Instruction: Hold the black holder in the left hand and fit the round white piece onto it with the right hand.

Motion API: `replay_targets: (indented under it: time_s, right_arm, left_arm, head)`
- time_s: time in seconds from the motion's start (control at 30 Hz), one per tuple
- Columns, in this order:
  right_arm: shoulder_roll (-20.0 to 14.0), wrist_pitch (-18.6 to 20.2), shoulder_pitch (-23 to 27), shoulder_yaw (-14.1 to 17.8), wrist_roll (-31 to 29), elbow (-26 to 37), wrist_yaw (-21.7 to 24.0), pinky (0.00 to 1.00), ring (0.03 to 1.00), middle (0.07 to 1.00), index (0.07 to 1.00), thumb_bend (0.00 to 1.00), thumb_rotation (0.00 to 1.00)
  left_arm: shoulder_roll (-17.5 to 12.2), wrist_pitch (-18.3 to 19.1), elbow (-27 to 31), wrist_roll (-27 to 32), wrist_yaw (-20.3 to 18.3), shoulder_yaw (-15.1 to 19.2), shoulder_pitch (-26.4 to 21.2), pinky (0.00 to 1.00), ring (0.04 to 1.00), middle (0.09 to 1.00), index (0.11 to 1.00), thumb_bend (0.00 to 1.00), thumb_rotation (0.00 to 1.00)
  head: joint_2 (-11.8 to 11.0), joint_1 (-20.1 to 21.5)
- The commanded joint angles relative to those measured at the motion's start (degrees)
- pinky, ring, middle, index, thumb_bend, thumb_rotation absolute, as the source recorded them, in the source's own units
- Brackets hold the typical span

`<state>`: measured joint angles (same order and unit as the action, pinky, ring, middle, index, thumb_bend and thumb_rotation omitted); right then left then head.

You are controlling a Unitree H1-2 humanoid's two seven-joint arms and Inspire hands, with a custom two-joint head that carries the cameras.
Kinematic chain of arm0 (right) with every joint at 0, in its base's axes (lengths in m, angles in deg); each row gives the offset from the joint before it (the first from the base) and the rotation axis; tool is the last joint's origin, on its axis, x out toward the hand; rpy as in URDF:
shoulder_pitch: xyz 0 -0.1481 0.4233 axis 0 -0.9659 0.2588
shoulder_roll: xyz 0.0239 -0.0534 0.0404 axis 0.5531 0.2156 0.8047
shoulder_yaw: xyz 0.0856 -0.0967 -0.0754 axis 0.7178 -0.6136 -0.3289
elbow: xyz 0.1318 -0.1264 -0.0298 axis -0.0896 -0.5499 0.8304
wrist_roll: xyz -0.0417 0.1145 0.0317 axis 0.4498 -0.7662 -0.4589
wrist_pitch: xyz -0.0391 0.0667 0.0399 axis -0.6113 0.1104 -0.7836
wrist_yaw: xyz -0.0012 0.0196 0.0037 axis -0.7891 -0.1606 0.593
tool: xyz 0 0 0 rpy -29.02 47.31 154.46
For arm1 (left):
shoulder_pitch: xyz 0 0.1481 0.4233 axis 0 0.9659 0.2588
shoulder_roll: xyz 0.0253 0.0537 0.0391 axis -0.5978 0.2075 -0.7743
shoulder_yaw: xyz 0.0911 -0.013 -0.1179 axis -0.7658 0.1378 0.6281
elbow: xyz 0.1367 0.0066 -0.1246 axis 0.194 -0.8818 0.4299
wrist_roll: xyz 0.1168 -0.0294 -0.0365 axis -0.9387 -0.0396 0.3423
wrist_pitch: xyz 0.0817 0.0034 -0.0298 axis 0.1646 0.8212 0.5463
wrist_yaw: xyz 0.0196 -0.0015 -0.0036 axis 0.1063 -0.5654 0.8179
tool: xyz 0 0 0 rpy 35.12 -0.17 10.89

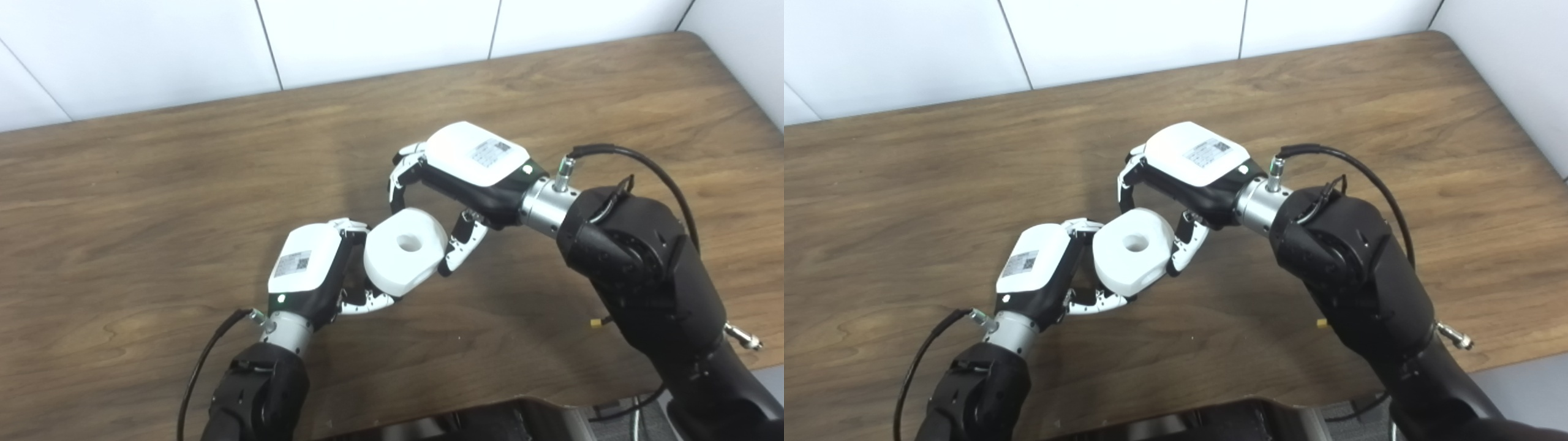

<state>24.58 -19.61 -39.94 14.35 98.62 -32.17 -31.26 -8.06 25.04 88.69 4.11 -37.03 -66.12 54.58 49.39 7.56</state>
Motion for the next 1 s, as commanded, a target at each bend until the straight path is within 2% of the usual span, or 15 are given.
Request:
replay_targets:
  time_s: [0.0,0.47,0.97]
  right_arm:
    - [-0.5,-1.3,1.9,0.0,0.4,1.0,0.1,0.80,0.864,0.736,0.483,0.52,0.13]
    - [-0.2,-1.4,2.3,-0.4,1.5,0.9,0.9,0.80,0.868,0.741,0.484,0.52,0.13]
    - [-0.7,-4.7,0.9,0.2,1.9,-0.1,-1.0,0.80,0.866,0.736,0.484,0.52,0.13]
  left_arm:
    - [-0.8,2.0,-2.0,1.2,-4.0,-0.6,3.0,0.78,0.847,0.763,0.485,0.52,0.05]
    - [-0.8,2.0,-2.1,1.1,-4.1,-0.7,2.9,0.79,0.851,0.764,0.485,0.52,0.05]
    - [-0.3,1.7,-3.3,0.6,-2.8,-1.1,3.2,0.79,0.854,0.767,0.485,0.52,0.05]
  head:
    - [0.1,-0.1]
    - [0.2,-0.5]
    - [0.1,-0.7]
